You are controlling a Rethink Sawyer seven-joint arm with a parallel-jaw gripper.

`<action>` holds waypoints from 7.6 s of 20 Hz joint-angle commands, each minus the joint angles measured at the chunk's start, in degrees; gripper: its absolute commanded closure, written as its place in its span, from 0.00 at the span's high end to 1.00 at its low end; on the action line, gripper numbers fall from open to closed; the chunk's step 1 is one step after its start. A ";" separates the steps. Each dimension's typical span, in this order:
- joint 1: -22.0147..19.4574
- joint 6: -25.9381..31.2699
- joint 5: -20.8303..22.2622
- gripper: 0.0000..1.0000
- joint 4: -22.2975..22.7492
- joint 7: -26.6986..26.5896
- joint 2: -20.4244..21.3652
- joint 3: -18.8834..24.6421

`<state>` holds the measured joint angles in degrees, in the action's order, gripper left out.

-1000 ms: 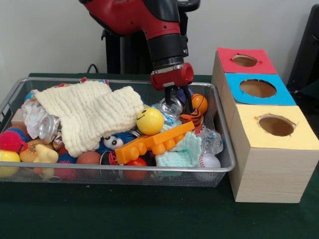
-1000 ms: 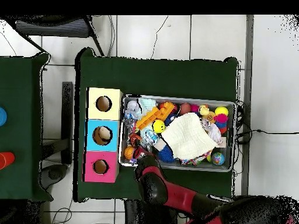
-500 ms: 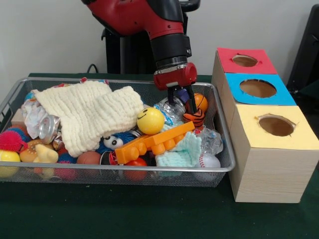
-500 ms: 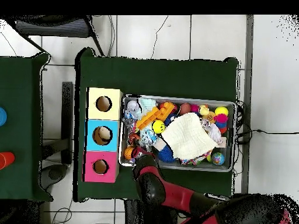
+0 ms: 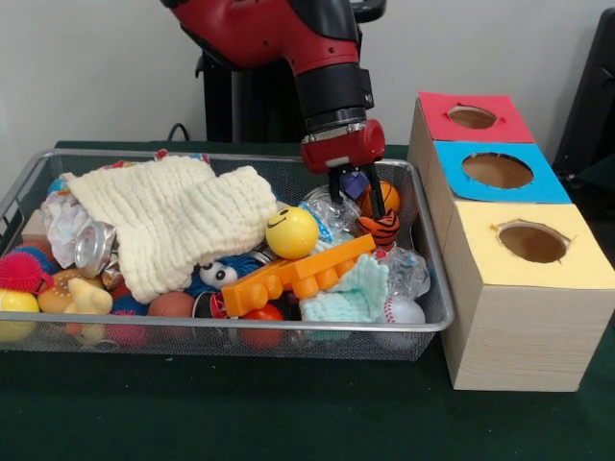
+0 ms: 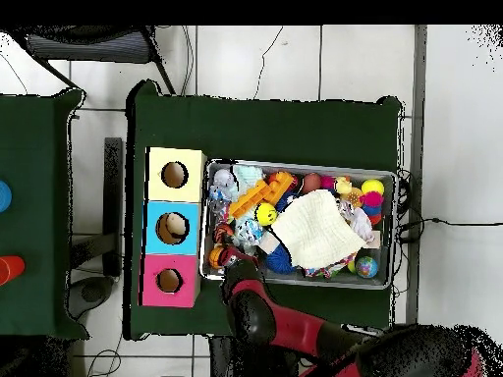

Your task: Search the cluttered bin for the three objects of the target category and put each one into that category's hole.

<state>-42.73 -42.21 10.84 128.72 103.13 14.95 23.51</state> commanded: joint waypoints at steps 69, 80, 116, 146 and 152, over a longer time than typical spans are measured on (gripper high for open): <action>6.69 9.92 -7.03 1.00 -9.84 15.81 11.42 -7.41; 6.03 10.10 -4.53 0.00 -10.83 14.36 10.49 -6.05; 26.85 38.13 -19.45 0.00 -0.27 14.13 35.43 -20.23; 82.42 74.75 -28.78 0.00 -26.78 19.13 8.60 -73.39; 84.98 72.15 -33.26 0.00 -25.98 24.52 8.56 -72.05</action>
<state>40.98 26.88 -17.24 109.93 105.69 27.21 -46.42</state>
